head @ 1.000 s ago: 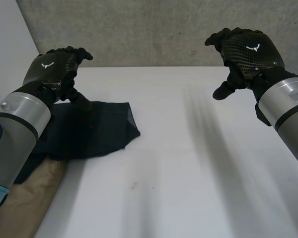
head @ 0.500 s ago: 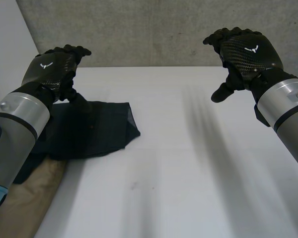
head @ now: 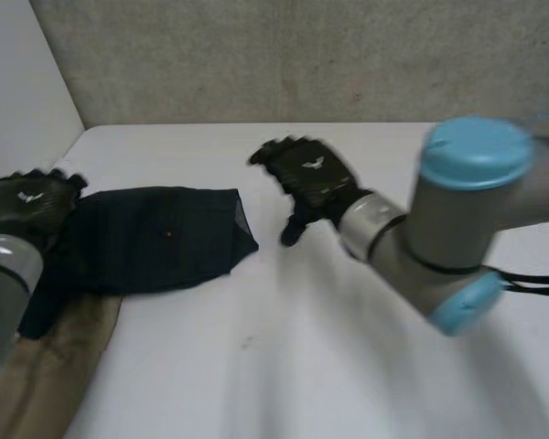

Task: Fold the laundry.

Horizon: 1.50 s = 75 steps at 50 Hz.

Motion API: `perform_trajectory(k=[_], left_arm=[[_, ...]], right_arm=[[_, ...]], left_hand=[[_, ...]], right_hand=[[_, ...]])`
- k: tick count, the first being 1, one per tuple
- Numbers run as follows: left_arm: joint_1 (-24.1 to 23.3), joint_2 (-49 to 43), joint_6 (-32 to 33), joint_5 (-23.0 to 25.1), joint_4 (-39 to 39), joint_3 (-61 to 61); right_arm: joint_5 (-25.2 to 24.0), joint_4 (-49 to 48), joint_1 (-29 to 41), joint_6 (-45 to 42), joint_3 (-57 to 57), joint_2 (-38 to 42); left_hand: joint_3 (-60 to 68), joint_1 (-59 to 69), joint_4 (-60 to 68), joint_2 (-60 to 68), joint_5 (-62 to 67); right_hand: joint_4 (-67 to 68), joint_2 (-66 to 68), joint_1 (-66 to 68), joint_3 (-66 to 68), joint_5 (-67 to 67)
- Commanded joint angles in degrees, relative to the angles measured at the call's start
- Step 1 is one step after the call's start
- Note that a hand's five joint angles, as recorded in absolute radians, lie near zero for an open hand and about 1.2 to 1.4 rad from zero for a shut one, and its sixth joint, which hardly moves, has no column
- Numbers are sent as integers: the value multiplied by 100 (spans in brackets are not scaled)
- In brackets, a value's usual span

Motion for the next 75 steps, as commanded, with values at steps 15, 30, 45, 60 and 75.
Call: perform_trajectory(k=[15, 30, 45, 60, 75], left_arm=[[1156, -1507, -1, 680, 423, -17], [1236, -1613, -1, 715, 450, 202], [841, -840, -27, 751, 415, 448], [-565, 566, -167, 707, 265, 1933], [-1761, 1902, -273, 689, -745, 2303]], right_arm=[[42, 763, 1010, 1322, -3335, 3265], [200, 921, 1072, 841, -4609, 4030], [350, 1246, 1054, 294, -4804, 3627], [368, 1783, -52, 118, -3021, 447], [288, 1510, -1011, -251, -357, -3201]], left_hand=[[788, 810, 821, 809, 698], [6066, 6088, 6099, 6086, 5975], [6826, 6848, 6859, 6846, 6735], [6826, 6848, 6859, 6846, 6735], [6826, 6848, 6859, 6846, 6735]], right_hand=[[100, 184, 287, 213, 17], [3947, 4031, 4135, 4061, 3865], [6704, 6789, 6892, 6818, 6622], [6704, 6789, 6892, 6818, 6622], [6704, 6789, 6892, 6818, 6622]])
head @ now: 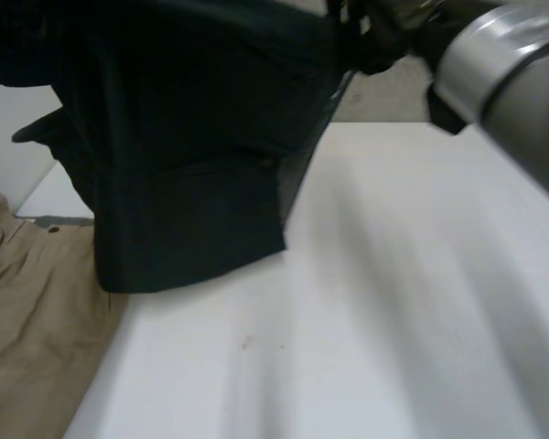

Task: Fold the laundry.

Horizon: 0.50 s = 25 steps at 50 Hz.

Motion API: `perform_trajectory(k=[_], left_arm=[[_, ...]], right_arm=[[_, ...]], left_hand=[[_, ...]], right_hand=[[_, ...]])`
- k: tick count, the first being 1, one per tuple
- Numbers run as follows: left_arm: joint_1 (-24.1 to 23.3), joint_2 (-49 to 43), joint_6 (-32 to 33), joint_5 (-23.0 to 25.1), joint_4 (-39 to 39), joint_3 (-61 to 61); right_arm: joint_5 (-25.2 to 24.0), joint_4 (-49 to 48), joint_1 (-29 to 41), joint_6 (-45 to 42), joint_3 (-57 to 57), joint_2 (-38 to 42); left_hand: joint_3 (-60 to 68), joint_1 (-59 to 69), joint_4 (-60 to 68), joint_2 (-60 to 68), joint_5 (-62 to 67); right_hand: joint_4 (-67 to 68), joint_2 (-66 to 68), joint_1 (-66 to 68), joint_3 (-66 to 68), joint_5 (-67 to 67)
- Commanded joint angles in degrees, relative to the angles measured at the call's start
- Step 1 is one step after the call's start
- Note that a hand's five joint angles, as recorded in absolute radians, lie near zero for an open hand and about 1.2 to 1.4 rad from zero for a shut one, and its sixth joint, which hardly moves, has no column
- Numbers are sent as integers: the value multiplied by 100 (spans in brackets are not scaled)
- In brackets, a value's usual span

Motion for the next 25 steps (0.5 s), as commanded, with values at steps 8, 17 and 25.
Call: perform_trajectory(k=[8, 17, 25], left_arm=[[-588, 366, -171, -34, -763, 75], [-544, -1740, -136, -7, -632, 706], [-246, -3805, -110, -7, -26, 2119]], right_arm=[[-177, -38, -451, -347, 1285, -2001], [-186, -38, -600, -365, 820, -246], [243, -318, -530, -479, -602, 1670]], left_hand=[[1223, 1766, 1119, 1236, 1371], [1223, 1766, 1119, 1236, 1371], [1223, 1766, 1119, 1236, 1371]], right_hand=[[1199, 1291, 2471, 1240, 1355], [1199, 1291, 2471, 1240, 1355], [1199, 1291, 2471, 1240, 1355]])
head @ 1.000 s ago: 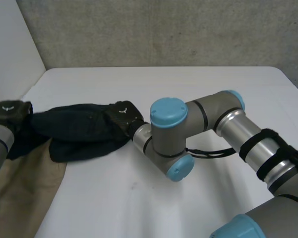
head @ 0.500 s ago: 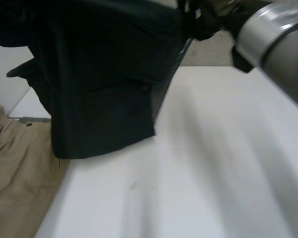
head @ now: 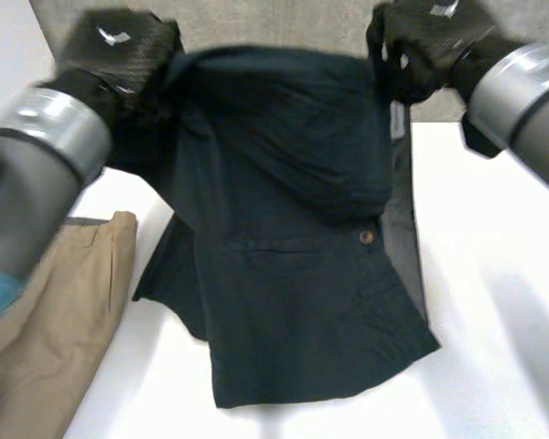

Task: Fold the laundry.

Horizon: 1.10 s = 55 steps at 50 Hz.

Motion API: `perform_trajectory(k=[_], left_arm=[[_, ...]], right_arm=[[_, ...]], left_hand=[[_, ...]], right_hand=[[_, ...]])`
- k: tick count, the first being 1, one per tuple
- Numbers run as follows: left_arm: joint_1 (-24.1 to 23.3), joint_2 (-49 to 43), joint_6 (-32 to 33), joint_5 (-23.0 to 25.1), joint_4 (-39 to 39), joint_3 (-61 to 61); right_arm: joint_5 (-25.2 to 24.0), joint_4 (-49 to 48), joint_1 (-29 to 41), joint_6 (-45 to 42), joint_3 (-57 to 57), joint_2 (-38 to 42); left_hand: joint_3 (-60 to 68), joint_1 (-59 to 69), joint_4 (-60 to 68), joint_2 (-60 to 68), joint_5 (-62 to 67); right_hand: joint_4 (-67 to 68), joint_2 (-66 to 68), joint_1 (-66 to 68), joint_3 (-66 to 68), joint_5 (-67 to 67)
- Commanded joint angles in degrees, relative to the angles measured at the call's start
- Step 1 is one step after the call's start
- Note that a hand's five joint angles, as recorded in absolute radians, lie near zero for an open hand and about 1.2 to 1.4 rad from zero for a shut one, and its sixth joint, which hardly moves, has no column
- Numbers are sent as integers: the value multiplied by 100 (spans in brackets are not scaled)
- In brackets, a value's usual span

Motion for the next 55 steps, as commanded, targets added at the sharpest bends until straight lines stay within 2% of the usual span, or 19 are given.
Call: perform_trajectory(k=[1, 3, 4, 6, 7, 8, 10, 14, 20, 22, 26, 28, 30, 33, 38, 43, 48, 55], left_arm=[[273, -2073, 34, 3, 534, 1463], [273, -2643, 42, 12, 595, 2023], [273, -2812, 42, 3, 604, 2210], [246, -3102, 51, -23, 613, 2526], [211, -3312, 51, -14, 613, 2754], [202, -3393, 51, -23, 613, 2835], [202, -3464, 51, -41, 613, 2888], [167, -3429, 34, -67, 596, 2722], [106, -2613, -19, -427, 552, 1589], [106, -2358, -28, -506, 525, 1159], [88, -1637, -107, -647, 508, -89], [71, -1242, -282, -665, 499, -845], [62, -1022, -449, -665, 490, -1267], [18, -731, -967, -647, 376, -1953], [-61, -669, -1837, -542, -291, -2429], [0, -757, -2435, 19, -968, -2587], [193, -818, -2498, 389, -916, -2719], [158, -1099, -2489, 451, -732, -2693]], right_arm=[[529, -361, 75, -98, -1410, 1887], [775, -615, 75, -107, -1647, 2177], [1011, -947, 75, -81, -1779, 2422], [1180, -1326, 75, -124, -1850, 2652], [1285, -1589, 83, -177, -1911, 2844], [1304, -1644, 75, -238, -1921, 2933], [1304, -1575, 83, -422, -1921, 3057], [1286, -1127, 118, -845, -1763, 3083], [1111, -231, 66, -1047, -1008, 2390], [936, -55, 48, -1109, -736, 2162], [277, 218, -4, -1346, 55, 1696], [-40, 280, -188, -1539, 521, 1520], [-172, 280, -338, -1645, 802, 1432], [-366, 262, -470, -1820, 1260, 1352], [-445, 34, -532, -1952, 1656, 1422], [-506, -439, -514, -2075, 2051, 1606], [-717, -906, -514, -2286, 2298, 1721], [-788, -1047, -514, -2445, 2263, 2090]], left_hand=[[1205, 1766, 1117, 1222, 1371], [741, 1302, 653, 758, 907], [-329, 231, -417, -312, -163], [-3535, -2974, -3623, -3518, -3369], [-5795, -5234, -5883, -5778, -5629], [-5377, -4816, -5464, -5360, -5211], [-5795, -5234, -5883, -5778, -5629], [-5795, -5234, -5883, -5778, -5629], [-5795, -5234, -5883, -5778, -5629], [-5795, -5234, -5883, -5778, -5629], [-5656, -5095, -5744, -5639, -5490], [-5220, -4659, -5308, -5203, -5054], [-5101, -4540, -5189, -5084, -4935], [-4177, -3617, -4265, -4160, -4011], [-4024, -3463, -4112, -4007, -3858], [-4007, -3447, -4095, -3990, -3841], [-3839, -3279, -3927, -3822, -3673], [-3402, -2841, -3489, -3385, -3236]], right_hand=[[1198, 1291, 2471, 1223, 1355], [1198, 1291, 2471, 1223, 1355], [1198, 1291, 2471, 1223, 1355], [1198, 1291, 2471, 1223, 1355], [-3225, -3133, -1952, -3201, -3069], [-5802, -5709, -4529, -5777, -5645], [-5802, -5709, -4529, -5777, -5645], [-5802, -5709, -4529, -5777, -5645], [-5802, -5709, -4529, -5777, -5645], [-5802, -5709, -4529, -5777, -5645], [-5802, -5709, -4529, -5777, -5645], [-5802, -5709, -4529, -5777, -5645], [-5408, -5316, -4135, -5384, -5252], [-5004, -4911, -3731, -4979, -4848], [-3676, -3583, -2403, -3651, -3519], [-3590, -3497, -2317, -3565, -3433], [-3405, -3313, -2132, -3381, -3249], [-3371, -3279, -2098, -3346, -3215]])
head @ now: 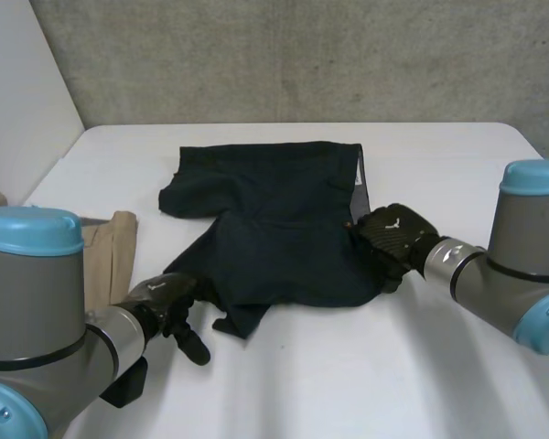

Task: Fold the laundry.

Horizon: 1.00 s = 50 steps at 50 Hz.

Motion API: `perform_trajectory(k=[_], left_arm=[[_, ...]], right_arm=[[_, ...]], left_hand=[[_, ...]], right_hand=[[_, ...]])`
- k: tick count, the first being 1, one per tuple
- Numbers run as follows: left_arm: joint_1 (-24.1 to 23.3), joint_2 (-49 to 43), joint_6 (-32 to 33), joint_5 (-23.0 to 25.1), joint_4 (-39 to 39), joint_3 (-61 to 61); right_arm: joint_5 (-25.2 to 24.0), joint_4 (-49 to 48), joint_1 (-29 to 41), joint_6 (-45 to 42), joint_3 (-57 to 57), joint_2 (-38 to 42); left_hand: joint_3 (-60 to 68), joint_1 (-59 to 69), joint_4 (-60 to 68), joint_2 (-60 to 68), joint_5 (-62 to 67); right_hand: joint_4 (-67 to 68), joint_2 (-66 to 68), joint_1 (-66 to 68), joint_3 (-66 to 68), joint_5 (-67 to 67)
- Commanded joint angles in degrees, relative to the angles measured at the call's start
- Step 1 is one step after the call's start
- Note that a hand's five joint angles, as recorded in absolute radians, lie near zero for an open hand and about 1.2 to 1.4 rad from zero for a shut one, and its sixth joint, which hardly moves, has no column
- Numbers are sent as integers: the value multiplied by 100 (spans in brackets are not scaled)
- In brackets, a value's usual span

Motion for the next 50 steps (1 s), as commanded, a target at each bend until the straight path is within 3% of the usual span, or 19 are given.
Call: perform_trajectory(k=[1, 5, 9, 25, 34, 36, 40, 46, 50], left_arm=[[17, -288, 37, 95, 187, 41], [8, -420, 37, 86, 292, 112], [-53, -447, 46, 69, 512, 226], [-747, -1386, 90, -318, 873, 1165], [-800, -1844, 168, -652, 855, 1685], [-800, -1914, 308, -696, 864, 1772], [-800, -1950, 703, -792, 960, 1834], [-844, -1757, 1538, -1214, 873, 1852], [-914, -941, 2101, -1540, 750, 1589]], right_arm=[[-90, -171, 3, -165, -27, 345], [-82, -189, -5, -183, -44, 389], [-108, -171, -23, -200, -132, 477], [-11, -171, -392, -95, 87, 11], [24, -189, -489, -95, 105, -7], [68, -197, -533, -95, 105, -68], [138, -189, -585, -95, 87, -173], [296, -31, -603, -174, 26, -244], [296, 539, -629, -279, -9, -551]], left_hand=[[746, 738, 740, 765, 738], [612, 603, 605, 631, 604], [595, 586, 588, 614, 587], [461, 453, 454, 480, 453], [560, 552, 553, 579, 552], [1428, 1420, 1422, 1448, 1421], [5090, 5082, 5083, 5109, 5082], [5353, 5344, 5346, 5372, 5345], [5353, 5344, 5346, 5372, 5345]], right_hand=[[558, 576, 1008, 567, 658], [827, 845, 1277, 836, 927], [5083, 5101, 5533, 5092, 5183], [5094, 5112, 5544, 5103, 5195], [5094, 5112, 5544, 5103, 5195], [5094, 5112, 5544, 5103, 5195], [5094, 5112, 5544, 5103, 5195], [5094, 5112, 5544, 5103, 5195], [5094, 5112, 5544, 5103, 5195]])
